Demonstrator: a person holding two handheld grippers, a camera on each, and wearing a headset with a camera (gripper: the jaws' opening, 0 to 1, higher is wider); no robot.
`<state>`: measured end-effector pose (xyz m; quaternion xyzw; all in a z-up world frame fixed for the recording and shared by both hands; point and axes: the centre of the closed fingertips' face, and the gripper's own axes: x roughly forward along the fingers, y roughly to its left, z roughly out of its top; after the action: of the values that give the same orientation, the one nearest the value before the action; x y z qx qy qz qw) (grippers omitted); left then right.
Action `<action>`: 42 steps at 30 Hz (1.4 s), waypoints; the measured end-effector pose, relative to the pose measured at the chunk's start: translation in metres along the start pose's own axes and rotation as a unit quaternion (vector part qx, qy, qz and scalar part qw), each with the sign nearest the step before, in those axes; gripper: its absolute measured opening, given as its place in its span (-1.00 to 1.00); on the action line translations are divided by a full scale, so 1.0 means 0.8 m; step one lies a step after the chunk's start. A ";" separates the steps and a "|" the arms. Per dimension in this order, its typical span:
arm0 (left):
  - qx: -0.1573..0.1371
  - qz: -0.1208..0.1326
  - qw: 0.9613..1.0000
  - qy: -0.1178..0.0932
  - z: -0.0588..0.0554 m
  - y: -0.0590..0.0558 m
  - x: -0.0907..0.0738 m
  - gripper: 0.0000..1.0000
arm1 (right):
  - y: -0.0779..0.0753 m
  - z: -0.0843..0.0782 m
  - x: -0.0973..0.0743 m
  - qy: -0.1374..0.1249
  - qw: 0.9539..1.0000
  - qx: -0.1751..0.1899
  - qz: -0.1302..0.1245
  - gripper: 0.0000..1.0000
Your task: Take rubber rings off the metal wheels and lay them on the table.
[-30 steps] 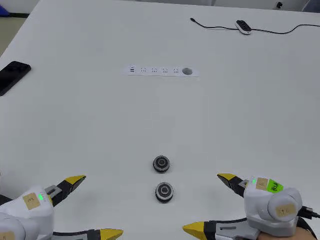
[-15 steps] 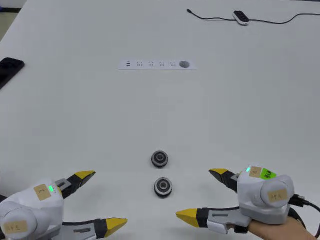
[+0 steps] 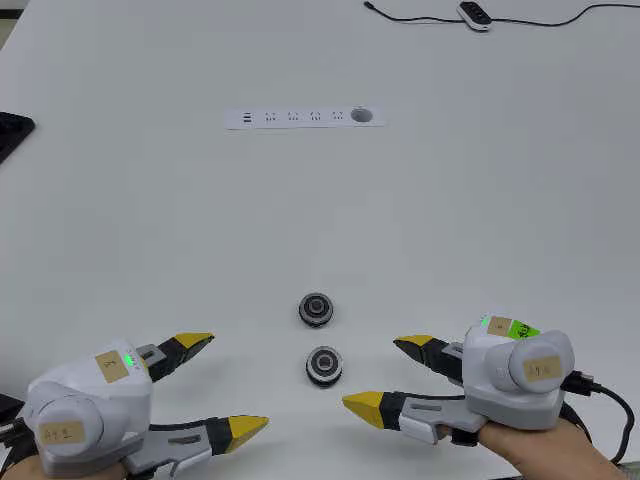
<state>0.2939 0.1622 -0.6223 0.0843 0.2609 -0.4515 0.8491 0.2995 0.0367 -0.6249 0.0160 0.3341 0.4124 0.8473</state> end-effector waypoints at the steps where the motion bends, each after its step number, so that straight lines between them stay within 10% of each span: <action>1: 0.001 -0.002 1.000 0.001 0.001 -0.001 0.002 0.37 | 0.000 0.000 0.001 -0.002 1.000 0.003 0.001 0.26; 42: 0.107 -0.056 0.990 0.067 0.025 -0.038 0.081 -0.52 | 0.007 -0.007 0.029 -0.019 0.994 0.100 0.028 -0.27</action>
<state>0.3061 0.0906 -0.6362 0.1901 0.2717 -0.5169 0.7892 0.3025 0.0554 -0.6401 0.1178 0.3564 0.4007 0.8358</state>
